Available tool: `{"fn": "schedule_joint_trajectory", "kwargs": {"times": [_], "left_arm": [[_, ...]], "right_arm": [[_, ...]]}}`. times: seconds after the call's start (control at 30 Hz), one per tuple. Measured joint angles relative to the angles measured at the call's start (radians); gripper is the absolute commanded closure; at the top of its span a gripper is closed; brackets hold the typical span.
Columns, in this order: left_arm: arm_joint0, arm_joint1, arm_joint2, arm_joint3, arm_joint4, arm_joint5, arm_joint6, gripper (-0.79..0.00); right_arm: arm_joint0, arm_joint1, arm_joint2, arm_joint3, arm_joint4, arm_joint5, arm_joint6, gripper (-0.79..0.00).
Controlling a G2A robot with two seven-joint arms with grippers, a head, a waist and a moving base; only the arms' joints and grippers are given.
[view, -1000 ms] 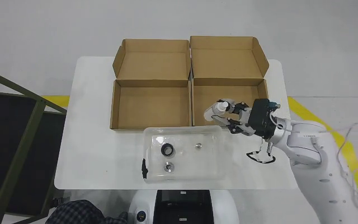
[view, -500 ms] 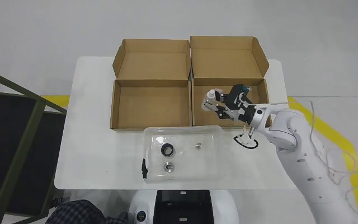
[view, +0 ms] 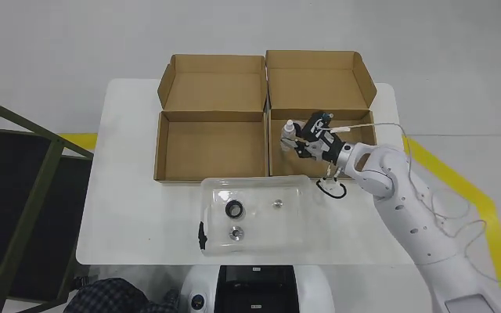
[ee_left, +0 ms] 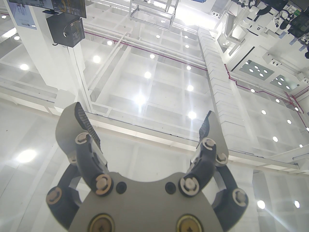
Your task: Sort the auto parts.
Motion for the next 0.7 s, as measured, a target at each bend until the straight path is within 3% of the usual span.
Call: {"fn": "schedule_joint_trajectory", "kwargs": {"times": [0.23, 0.4, 0.63, 0.7], "left_arm": [[0.000, 0.000, 0.000, 0.000, 0.000, 0.000, 0.000, -0.785], [0.000, 0.000, 0.000, 0.000, 0.000, 0.000, 0.000, -0.785], [0.000, 0.000, 0.000, 0.000, 0.000, 0.000, 0.000, -0.785], [0.000, 0.000, 0.000, 0.000, 0.000, 0.000, 0.000, -0.785]], "right_arm": [[0.042, -0.013, -0.032, 0.066, -0.025, 0.013, 0.004, -0.012], [0.064, -0.022, -0.053, 0.100, -0.032, 0.019, 0.004, -0.320], [0.070, -0.032, -0.076, 0.131, -0.048, 0.022, -0.014, -0.385], [0.066, -0.032, -0.076, 0.135, -0.051, 0.019, -0.020, -0.446]]}}
